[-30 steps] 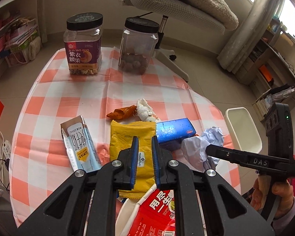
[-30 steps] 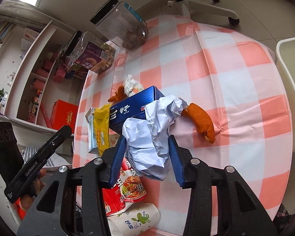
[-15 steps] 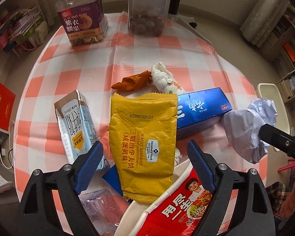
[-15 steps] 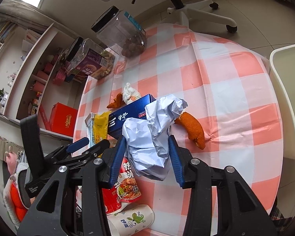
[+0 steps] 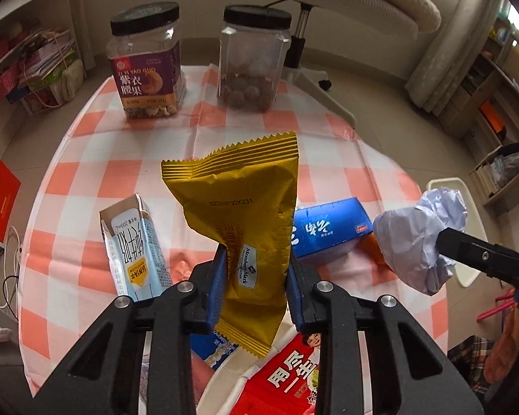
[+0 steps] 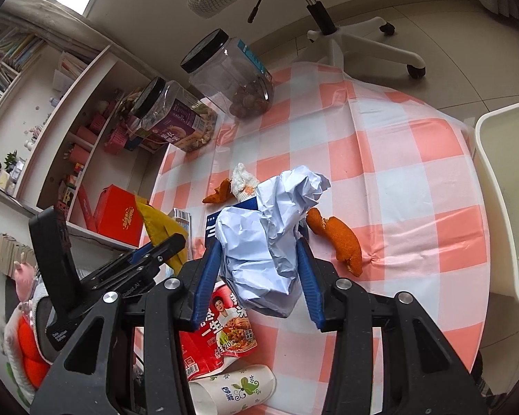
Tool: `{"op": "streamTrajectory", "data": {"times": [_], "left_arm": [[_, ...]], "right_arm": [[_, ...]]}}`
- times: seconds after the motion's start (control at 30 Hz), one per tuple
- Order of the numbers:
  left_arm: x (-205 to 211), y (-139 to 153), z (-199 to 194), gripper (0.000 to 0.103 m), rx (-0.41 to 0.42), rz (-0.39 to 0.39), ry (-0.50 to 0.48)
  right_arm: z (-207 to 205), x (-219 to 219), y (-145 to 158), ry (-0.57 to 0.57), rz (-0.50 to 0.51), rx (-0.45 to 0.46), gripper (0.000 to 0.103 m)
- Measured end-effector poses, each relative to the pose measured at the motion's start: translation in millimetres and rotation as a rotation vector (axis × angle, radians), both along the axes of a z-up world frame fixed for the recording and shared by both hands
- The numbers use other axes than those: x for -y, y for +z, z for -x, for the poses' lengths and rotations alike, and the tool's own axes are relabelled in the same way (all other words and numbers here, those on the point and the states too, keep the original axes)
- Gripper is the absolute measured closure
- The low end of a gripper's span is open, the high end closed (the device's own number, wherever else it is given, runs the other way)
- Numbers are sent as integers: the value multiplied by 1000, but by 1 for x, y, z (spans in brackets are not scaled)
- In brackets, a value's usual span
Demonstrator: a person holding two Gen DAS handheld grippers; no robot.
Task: Collect trash
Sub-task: 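Carry the crumpled paper with the right gripper over the white bin and release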
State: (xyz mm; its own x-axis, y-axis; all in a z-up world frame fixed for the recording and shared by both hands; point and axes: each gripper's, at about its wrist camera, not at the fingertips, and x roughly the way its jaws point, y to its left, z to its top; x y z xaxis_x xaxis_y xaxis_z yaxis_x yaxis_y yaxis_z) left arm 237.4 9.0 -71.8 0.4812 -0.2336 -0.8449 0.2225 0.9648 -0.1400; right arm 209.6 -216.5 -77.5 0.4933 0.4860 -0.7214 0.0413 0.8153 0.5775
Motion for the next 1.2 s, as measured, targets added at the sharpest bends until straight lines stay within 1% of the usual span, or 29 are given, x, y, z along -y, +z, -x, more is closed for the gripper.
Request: {"op": "streamTrajectory", "data": {"times": [0.23, 0.4, 0.57, 0.67, 0.77, 0.87, 0.97, 1.03, 1.07, 1.13, 1.17, 1.2], "left_arm": [[-8, 26, 4, 73, 87, 77, 56], [-7, 39, 14, 73, 143, 92, 84], [3, 48, 28, 73, 168, 106, 70], [15, 53, 33, 73, 178, 109, 51], [33, 56, 33, 73, 161, 149, 39], [62, 59, 34, 73, 148, 165, 5], [97, 62, 31, 73, 134, 185, -37], [122, 62, 29, 72, 118, 205, -64], [135, 61, 29, 72, 109, 213, -79], [164, 60, 29, 72, 96, 220, -111], [179, 59, 30, 72, 90, 219, -132], [194, 58, 31, 72, 82, 218, -153]], "right_arm": [[5, 16, 17, -34, 23, 69, 61], [11, 40, 29, -90, 50, 109, 61], [22, 81, 48, -180, 85, 159, 61], [29, 111, 58, -243, 116, 180, 60], [36, 143, 62, -307, 143, 180, 60], [43, 176, 65, -377, 176, 174, 60], [53, 207, 66, -454, 200, 157, 57], [60, 226, 67, -502, 201, 146, 49], [65, 236, 67, -533, 200, 143, 46], [77, 254, 69, -598, 180, 153, 16], [84, 263, 69, -636, 169, 159, 11], [90, 272, 70, -669, 163, 159, 9]]}}
